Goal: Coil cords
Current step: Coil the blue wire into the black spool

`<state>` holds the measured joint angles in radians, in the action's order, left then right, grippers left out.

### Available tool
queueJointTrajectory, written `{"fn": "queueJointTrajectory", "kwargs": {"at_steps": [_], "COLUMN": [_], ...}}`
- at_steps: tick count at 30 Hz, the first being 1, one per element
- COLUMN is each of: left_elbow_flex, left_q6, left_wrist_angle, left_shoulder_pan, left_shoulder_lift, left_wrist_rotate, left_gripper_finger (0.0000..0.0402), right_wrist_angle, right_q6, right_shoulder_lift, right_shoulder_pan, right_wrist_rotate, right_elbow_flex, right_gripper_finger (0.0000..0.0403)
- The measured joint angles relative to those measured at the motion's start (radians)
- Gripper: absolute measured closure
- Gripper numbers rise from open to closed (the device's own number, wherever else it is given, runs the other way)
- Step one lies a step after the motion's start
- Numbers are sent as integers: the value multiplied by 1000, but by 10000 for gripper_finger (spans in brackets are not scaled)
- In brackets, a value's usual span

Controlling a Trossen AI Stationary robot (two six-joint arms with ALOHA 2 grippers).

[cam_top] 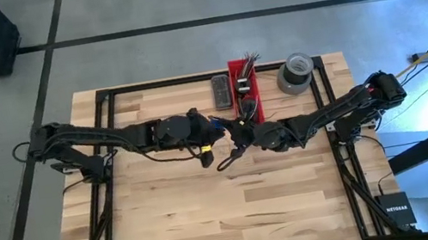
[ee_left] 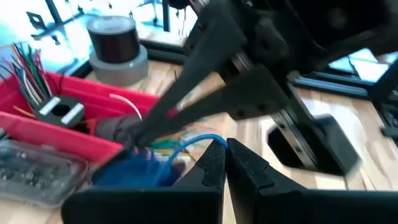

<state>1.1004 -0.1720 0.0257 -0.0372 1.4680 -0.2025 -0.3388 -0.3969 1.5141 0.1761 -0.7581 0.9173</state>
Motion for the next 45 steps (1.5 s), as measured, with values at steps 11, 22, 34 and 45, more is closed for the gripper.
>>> {"fn": "queueJointTrajectory", "kwargs": {"at_steps": [11, 22, 34, 45], "left_elbow_flex": [0, -3, 0, 11], "left_q6": [44, 76, 128, 122], "left_wrist_angle": [-39, -21, 32, 200], "left_shoulder_pan": [-2, -2, -18, -1], "left_shoulder_lift": [88, 121, 111, 94], "left_wrist_rotate": [-7, -67, -72, -71], "left_gripper_finger": [400, 400, 400, 295], "right_wrist_angle": [-98, -238, 86, 384], "right_q6": [-16, -51, 42, 174], "right_shoulder_lift": [-21, -150, -176, -161], "right_shoulder_pan": [16, 41, 46, 40], "right_wrist_rotate": [-12, 9, -46, -8], "right_elbow_flex": [-1, 3, 1, 0], "right_gripper_finger": [403, 403, 375, 261]}}
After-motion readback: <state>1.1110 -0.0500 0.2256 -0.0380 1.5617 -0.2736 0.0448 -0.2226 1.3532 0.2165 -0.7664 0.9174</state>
